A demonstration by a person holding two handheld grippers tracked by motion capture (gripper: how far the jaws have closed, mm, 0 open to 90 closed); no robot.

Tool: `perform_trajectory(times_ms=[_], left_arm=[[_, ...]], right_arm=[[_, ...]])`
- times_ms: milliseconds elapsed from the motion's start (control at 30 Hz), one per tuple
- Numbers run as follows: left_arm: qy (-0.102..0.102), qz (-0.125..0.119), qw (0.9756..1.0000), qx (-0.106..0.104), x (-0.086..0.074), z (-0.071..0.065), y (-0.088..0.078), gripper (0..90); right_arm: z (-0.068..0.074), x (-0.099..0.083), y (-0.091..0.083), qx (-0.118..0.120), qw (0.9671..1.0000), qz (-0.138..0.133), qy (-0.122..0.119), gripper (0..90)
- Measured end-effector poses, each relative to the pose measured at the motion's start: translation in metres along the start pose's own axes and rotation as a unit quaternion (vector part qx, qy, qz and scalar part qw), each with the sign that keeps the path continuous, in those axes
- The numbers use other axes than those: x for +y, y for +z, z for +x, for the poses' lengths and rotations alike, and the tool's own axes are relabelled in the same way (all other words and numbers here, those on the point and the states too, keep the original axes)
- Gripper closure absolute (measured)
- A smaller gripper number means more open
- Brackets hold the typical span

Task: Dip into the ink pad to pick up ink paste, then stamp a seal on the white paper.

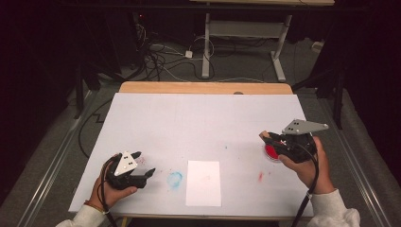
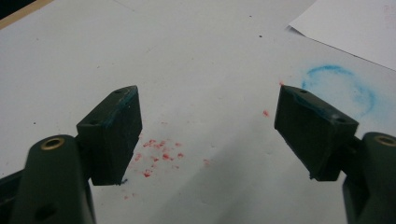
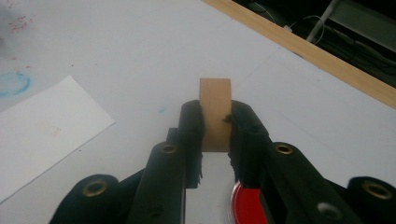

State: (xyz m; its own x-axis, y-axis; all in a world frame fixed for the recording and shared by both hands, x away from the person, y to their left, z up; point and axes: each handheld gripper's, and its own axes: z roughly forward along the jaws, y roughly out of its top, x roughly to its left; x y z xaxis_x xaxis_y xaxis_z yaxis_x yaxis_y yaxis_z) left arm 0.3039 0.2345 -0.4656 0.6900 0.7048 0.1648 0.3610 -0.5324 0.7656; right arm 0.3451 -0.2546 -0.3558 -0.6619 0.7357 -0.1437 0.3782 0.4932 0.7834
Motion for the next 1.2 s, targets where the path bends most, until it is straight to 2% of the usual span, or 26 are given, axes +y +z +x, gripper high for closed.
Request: perform_trajectory(times_ms=[233,500,833,1200], left_arm=[[-0.004,-0.001,1.0,0.001,-0.002,0.001,-0.002,22.3],[-0.002,-0.001,1.0,0.005,-0.003,0.0,-0.004,22.3],[0.002,0.0,1.0,0.009,-0.003,-0.002,-0.007,22.3],[0.002,0.004,0.9999,0.013,-0.005,-0.003,-0.01,22.3]], right_arm=[[0.011,0.007,0.003,0.02,0.9997,-0.004,-0.016,76.1],[0.035,0.017,0.011,0.048,0.9981,-0.008,-0.039,76.1],[0.063,0.023,0.028,0.076,0.9954,0.011,-0.058,76.1],[0.092,0.023,0.05,0.109,0.9889,0.036,-0.095,76.1]])
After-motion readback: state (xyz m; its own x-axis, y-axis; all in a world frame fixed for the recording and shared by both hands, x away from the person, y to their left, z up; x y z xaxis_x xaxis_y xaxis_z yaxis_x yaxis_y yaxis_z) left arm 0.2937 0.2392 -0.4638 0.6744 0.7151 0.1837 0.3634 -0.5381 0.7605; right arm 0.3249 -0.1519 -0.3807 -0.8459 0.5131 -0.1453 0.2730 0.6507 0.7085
